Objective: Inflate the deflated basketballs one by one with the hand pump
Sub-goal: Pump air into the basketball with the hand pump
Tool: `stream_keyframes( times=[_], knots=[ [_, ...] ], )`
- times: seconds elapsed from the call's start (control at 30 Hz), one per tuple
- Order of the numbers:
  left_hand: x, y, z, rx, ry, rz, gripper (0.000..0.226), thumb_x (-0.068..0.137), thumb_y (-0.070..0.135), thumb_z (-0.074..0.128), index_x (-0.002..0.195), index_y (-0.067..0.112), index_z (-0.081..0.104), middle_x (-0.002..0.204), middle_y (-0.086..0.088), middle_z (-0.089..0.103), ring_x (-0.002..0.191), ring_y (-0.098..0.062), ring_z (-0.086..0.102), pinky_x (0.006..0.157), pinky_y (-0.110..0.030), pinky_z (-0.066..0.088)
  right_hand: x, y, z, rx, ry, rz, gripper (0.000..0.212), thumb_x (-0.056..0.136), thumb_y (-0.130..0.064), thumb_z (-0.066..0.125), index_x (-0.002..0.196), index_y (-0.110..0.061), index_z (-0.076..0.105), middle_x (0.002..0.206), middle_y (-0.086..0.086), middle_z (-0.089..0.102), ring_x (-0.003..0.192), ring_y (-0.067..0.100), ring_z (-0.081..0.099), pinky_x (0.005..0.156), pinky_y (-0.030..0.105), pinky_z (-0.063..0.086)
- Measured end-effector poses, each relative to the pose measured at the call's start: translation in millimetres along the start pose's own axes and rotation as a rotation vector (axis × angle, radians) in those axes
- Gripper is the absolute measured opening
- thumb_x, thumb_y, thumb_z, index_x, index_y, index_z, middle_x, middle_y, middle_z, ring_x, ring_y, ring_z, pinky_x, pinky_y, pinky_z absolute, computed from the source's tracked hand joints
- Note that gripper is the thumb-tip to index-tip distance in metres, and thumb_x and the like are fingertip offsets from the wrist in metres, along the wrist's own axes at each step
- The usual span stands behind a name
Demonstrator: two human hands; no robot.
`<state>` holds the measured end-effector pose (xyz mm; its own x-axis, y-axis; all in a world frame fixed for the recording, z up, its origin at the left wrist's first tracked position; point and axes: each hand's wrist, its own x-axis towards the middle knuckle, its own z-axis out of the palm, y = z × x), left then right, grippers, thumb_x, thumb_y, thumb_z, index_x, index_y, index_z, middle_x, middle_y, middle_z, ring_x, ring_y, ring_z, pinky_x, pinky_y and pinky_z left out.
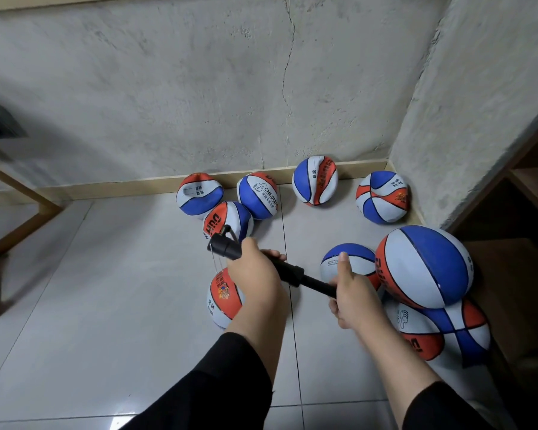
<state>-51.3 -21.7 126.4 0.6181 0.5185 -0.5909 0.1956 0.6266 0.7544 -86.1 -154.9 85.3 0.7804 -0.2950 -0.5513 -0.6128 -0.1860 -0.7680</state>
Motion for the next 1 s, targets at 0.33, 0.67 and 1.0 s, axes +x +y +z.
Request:
stream_keyframes(
  times=[0.33, 0.67, 1.0],
  knots=[
    [-28.6, -3.8, 1.0, 0.076, -0.048, -0.013, 0.034, 0.097, 0.016, 0.048, 0.123, -0.005, 0.056, 0.062, -0.011, 0.06, 0.046, -0.017, 0.059, 0.042, -0.021, 0.046, -7.3, -12.5, 20.3, -0.048, -0.029, -0.135, 0.081, 0.099, -0.071, 0.02, 0.092, -0.004, 0.064, 0.079, 0.02, 0.065, 0.069, 0.03, 0.058, 0.063, 0.038, 0.046],
    [6.3, 20.0, -5.4, 0.081, 0.024, 0.04, 0.011, 0.098, 0.022, 0.052, 0.097, 0.012, 0.057, 0.059, -0.006, 0.061, 0.045, -0.014, 0.062, 0.057, -0.027, 0.048, -3.2, 10.5, -17.0, 0.09, 0.015, 0.071, 0.08, 0.103, -0.066, 0.027, 0.096, -0.001, 0.073, 0.053, 0.009, 0.052, 0.037, 0.016, 0.042, 0.038, 0.017, 0.029],
    [-17.2, -0.9, 1.8, 0.076, -0.044, 0.054, 0.021, 0.097, 0.015, 0.047, 0.111, 0.001, 0.054, 0.053, -0.006, 0.056, 0.045, -0.019, 0.059, 0.044, -0.024, 0.049, -9.8, -8.0, 12.5, 0.079, -0.021, 0.016, 0.073, 0.104, -0.065, 0.023, 0.094, -0.008, 0.067, 0.053, 0.009, 0.056, 0.043, 0.022, 0.049, 0.048, 0.026, 0.036]
  ],
)
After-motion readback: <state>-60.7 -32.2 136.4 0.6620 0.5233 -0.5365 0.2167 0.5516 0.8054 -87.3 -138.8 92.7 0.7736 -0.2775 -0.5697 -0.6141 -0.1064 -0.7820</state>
